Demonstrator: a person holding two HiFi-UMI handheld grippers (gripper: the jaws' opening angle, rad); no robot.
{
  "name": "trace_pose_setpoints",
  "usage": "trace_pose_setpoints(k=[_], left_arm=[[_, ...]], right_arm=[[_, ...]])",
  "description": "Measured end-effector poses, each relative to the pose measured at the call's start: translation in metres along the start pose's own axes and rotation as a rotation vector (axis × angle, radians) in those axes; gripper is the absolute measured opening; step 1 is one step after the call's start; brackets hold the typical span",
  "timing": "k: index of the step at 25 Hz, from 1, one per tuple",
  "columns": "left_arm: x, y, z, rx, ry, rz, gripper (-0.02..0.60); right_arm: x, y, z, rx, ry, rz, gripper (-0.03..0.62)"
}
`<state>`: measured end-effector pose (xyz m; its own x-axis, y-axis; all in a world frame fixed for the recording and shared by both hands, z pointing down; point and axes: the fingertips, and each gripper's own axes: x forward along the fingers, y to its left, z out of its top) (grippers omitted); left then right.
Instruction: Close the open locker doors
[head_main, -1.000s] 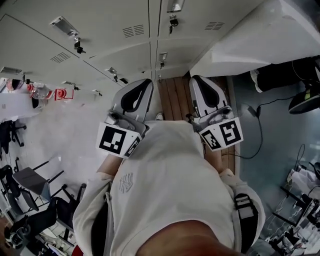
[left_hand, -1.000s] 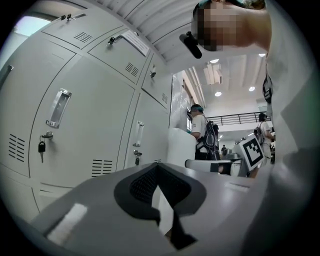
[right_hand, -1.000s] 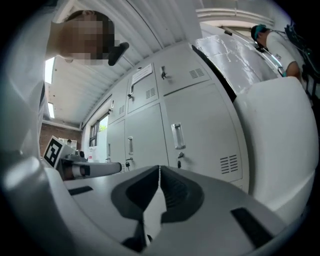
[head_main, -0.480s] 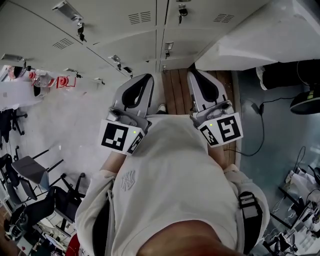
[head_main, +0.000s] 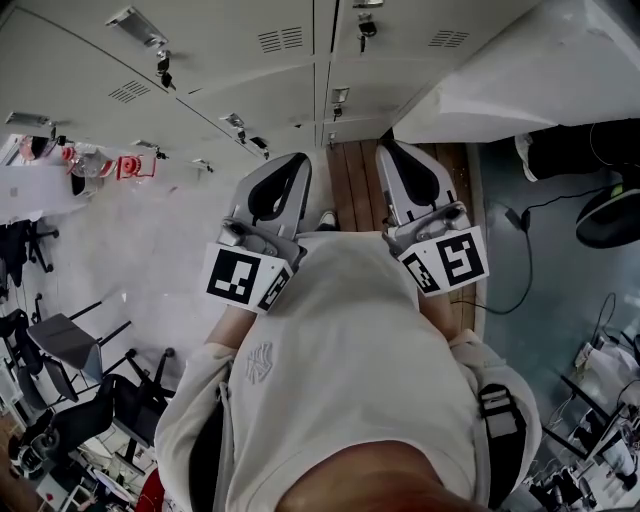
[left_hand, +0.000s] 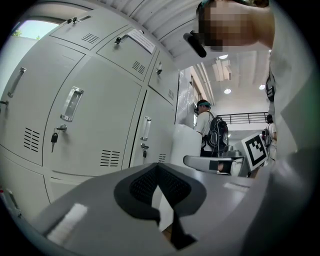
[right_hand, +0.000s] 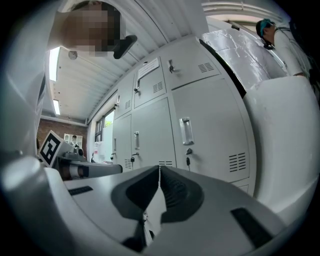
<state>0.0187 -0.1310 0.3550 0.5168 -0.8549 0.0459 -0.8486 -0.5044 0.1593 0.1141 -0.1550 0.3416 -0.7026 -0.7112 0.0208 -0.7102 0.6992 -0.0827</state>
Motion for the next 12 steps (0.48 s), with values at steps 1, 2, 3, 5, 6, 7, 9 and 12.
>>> trace_pose_setpoints(k=[1,2,3,5,6,7,9,12], left_arm=[[0.0003,0.0003,0.0001,0.001,0.001,0.000,0.002],[0.0007,0.0007,0.0001,0.001,0.002,-0.001,0.002],[0.0012,0.0012,0.0000,0.002,0.002,-0.001,0.002],[0.0020,0.0018,0.0002,0.003,0.003,-0.001,0.002],[0.0023,0.0019,0.0004,0.003,0.002,-0.001,0.002],[0.0025,0.0018,0.0008,0.003,0.002,-0.001,0.002],[0.0030,0.0015,0.0014,0.004,0.001,-0.001,0.002],[0.0035,0.0011,0.0022,0.005,0.000,0.001,0.002]], right_arm=[[0.0004,-0.0002,0.0003,0.000,-0.002,0.000,0.017],[0.0009,-0.0006,0.0006,0.000,-0.004,-0.001,0.017],[0.0014,-0.0010,0.0008,0.000,-0.006,-0.001,0.017],[0.0022,-0.0017,0.0008,0.001,-0.008,0.000,0.017],[0.0024,-0.0020,0.0007,0.001,-0.008,0.000,0.017],[0.0026,-0.0024,0.0006,0.001,-0.008,-0.001,0.017],[0.0024,-0.0033,0.0011,0.000,-0.008,-0.002,0.017],[0.0018,-0.0043,0.0026,0.001,-0.011,-0.002,0.017]])
